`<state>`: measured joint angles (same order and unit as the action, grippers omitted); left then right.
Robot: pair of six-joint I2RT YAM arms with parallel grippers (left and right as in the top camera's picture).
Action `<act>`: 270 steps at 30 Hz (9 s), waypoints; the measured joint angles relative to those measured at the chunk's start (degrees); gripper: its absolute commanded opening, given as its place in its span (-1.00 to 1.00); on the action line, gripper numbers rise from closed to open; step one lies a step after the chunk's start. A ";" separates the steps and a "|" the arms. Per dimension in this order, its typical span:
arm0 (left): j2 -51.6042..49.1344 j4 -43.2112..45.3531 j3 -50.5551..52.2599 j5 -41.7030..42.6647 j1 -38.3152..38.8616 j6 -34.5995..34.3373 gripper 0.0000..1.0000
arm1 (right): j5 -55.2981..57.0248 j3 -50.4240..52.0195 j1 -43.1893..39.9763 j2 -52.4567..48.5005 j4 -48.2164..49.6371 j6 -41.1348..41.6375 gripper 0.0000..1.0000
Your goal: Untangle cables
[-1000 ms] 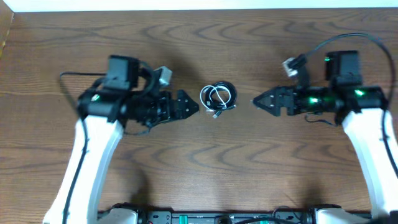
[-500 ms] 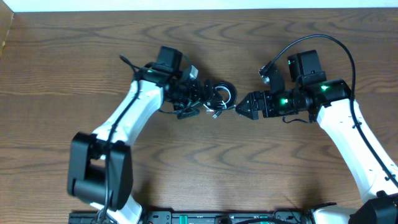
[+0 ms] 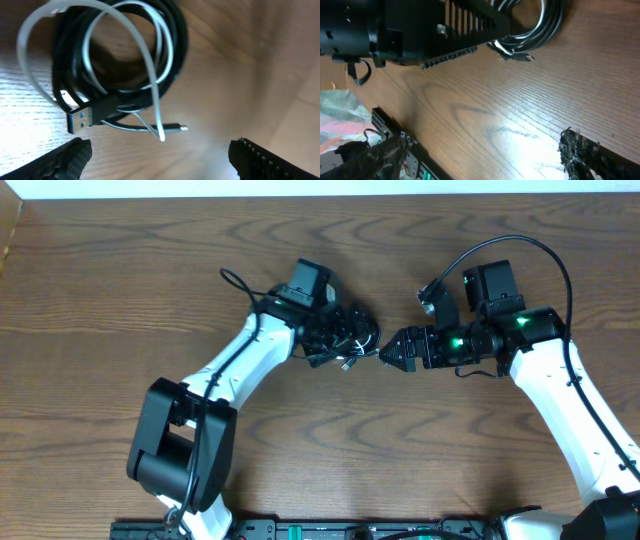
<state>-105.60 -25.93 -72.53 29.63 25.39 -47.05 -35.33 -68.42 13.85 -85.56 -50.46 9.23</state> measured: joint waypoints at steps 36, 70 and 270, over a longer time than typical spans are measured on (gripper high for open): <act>-3.13 5.66 0.00 -5.95 2.05 -4.59 -0.85 | 5.18 0.00 0.00 0.00 -1.88 0.68 0.98; 23.85 13.99 0.00 0.09 2.16 -2.91 -0.85 | 10.69 0.00 0.00 0.00 1.22 11.96 0.98; 37.16 2.40 -0.90 4.50 -7.72 32.61 0.40 | -5.86 -0.61 7.28 16.39 54.62 50.77 -0.98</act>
<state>-68.45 -23.53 -73.43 34.13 17.67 -14.44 -41.19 -69.04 21.12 -69.17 4.16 60.01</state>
